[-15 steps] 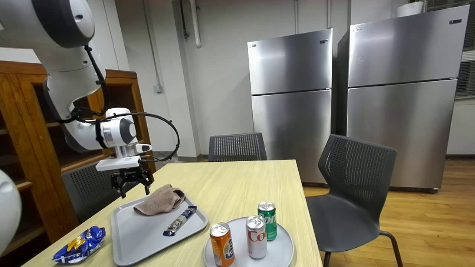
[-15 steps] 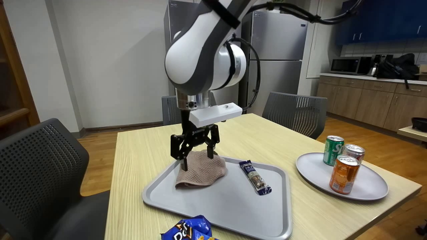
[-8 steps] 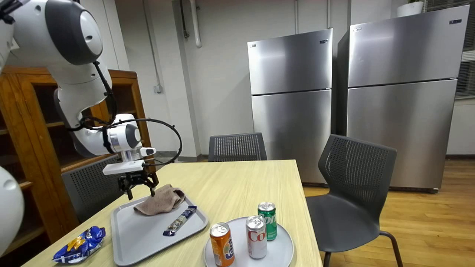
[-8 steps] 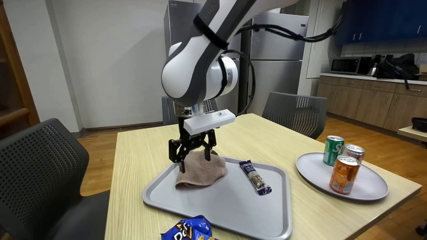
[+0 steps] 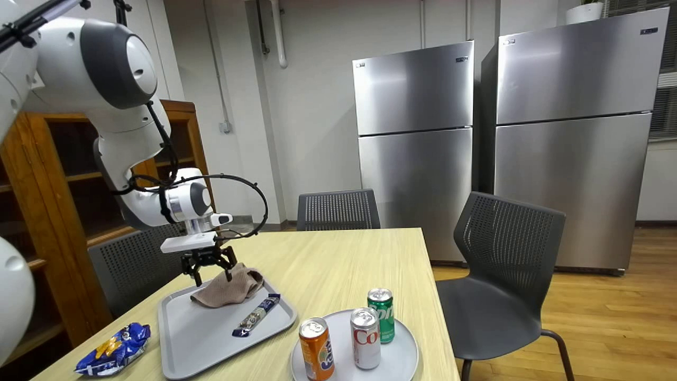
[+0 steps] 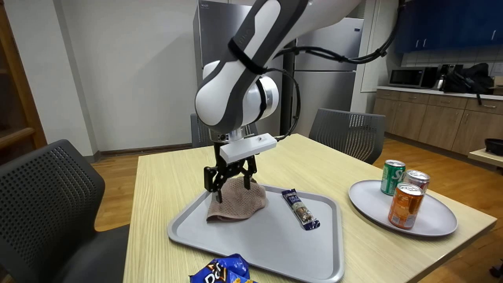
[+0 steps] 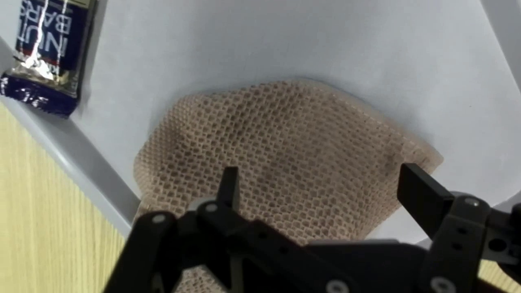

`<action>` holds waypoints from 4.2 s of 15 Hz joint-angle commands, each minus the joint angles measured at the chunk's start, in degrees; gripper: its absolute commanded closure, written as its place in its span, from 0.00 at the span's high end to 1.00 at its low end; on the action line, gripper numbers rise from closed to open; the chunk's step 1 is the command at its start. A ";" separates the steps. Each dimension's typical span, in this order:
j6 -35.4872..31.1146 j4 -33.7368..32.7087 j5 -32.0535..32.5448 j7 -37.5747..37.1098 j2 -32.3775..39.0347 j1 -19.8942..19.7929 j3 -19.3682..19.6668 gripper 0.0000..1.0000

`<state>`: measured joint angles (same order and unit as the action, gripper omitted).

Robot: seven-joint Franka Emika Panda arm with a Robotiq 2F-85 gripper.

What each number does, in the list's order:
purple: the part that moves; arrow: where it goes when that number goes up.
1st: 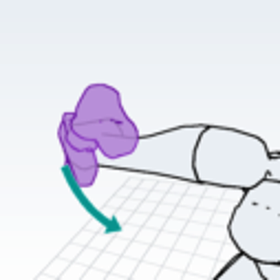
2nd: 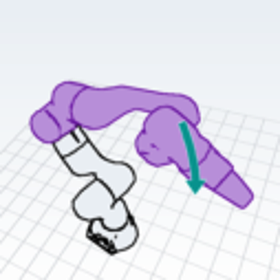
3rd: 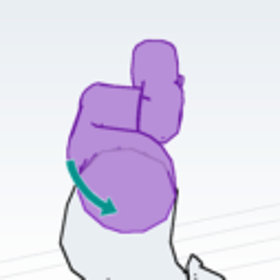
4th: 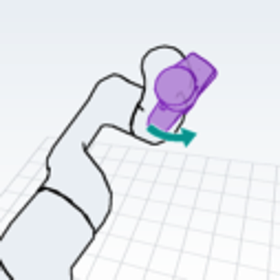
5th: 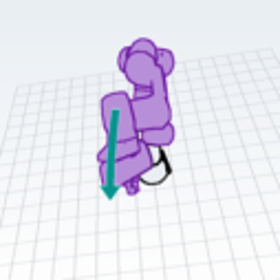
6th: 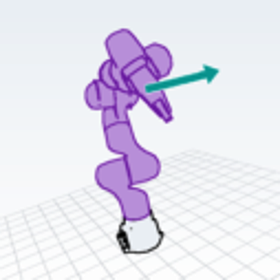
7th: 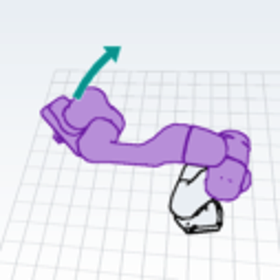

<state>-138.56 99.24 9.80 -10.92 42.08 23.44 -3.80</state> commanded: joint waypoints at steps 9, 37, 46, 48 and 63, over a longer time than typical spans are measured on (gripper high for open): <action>-0.36 -5.68 3.36 -5.84 5.05 2.77 3.83 1.00; 4.41 -4.79 3.04 -4.51 1.09 5.23 1.76 0.03; 4.99 -2.79 3.88 -5.85 -4.17 4.36 3.66 0.03; 6.15 -3.01 4.36 -6.58 -5.01 3.94 4.62 0.03; 10.44 -2.62 7.39 -9.97 -9.10 -1.75 6.88 0.03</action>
<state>-129.16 94.90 16.25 -20.24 35.45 23.42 3.90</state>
